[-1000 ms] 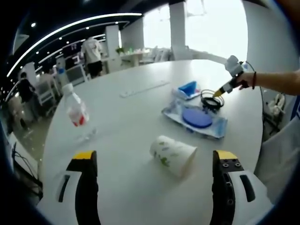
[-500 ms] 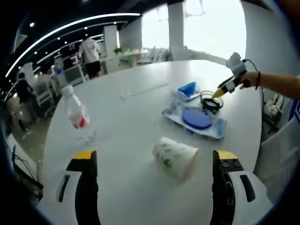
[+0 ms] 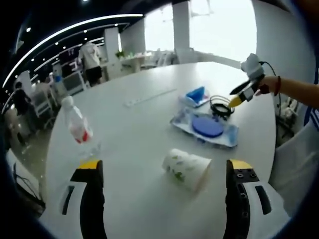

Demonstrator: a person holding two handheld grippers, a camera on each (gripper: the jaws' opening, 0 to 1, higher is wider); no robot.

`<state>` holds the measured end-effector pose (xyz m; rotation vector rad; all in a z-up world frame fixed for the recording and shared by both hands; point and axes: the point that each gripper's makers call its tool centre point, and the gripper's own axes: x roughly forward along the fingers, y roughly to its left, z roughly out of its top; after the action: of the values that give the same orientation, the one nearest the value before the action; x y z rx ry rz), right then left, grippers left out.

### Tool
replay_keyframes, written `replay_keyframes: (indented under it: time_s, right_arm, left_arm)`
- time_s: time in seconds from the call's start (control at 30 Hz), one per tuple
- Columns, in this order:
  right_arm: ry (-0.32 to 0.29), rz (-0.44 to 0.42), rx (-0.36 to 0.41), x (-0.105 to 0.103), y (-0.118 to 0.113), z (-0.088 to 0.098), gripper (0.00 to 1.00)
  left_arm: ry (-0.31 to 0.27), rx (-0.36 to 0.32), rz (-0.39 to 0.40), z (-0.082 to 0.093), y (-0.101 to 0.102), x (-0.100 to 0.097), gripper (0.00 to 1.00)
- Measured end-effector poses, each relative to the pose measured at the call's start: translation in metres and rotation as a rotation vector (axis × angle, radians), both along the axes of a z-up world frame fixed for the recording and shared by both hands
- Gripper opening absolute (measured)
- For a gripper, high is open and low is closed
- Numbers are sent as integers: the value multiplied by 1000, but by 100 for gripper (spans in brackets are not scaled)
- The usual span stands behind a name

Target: Arrange the tabletop items into an orderly group along one side of the table until the central work area is clear of visible clutter.

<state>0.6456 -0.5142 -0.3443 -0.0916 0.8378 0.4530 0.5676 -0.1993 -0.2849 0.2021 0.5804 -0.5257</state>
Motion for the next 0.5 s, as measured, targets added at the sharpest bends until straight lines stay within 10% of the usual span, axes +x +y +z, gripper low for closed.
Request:
replay_keyframes:
  time_s: [0.5]
  right_arm:
    - [45, 8, 44, -42, 31, -9, 99]
  left_arm:
    - [13, -3, -80, -6, -25, 27, 99]
